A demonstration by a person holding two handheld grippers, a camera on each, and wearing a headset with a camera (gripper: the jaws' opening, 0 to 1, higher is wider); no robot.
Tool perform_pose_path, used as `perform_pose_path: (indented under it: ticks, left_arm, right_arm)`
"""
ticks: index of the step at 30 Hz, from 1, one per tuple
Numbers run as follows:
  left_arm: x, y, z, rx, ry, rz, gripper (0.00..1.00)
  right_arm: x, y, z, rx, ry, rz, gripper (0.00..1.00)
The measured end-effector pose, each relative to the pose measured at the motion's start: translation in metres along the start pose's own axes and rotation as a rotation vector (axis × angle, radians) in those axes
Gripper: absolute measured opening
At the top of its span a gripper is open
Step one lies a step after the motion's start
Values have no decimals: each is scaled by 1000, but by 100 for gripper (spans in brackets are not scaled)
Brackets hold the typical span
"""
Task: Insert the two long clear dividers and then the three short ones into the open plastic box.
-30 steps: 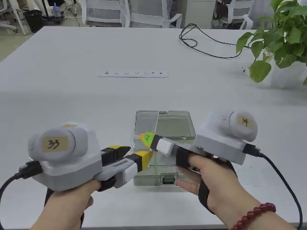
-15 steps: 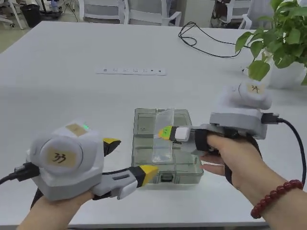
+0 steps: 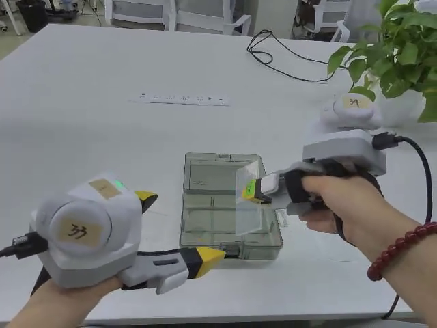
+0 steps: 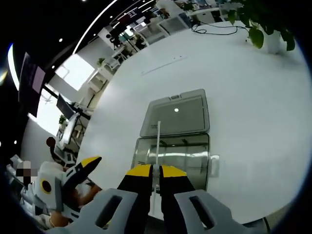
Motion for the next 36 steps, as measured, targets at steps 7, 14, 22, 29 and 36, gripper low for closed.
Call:
perform_pose_path:
  ticks: [7,14,22,29,36]
  left_arm:
    - [2,-4,2,-5,-14,14,87]
    - [3,-6,-3,36,-20,26,98]
    - [1,-8,-1,35,-19,31,100]
    - [0,-11,2,24,-13,35,100]
    - [-3,-10,2,27,-10,30,100]
  right_arm:
    - [8,-3,1,-42,-12,62,6]
    - [24,-14,-4,-89,-44,125,6]
    - [31,-22,-4,-147,-76,162,6]
    - [36,-27,-8,-181,-88,171,6]
    - [36,-26,-6,-192,-106,173,6]
Point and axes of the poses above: the centre of the closed fingertips' face, and the gripper's own axes: y roughly backward along the fingers, x roughly to its right, z roughly out of its underside, the point moved 3 cm from there along y, roughly backward along the fingers, and after that the axes turned 12 degrees about -y, right-handed, at the moved point
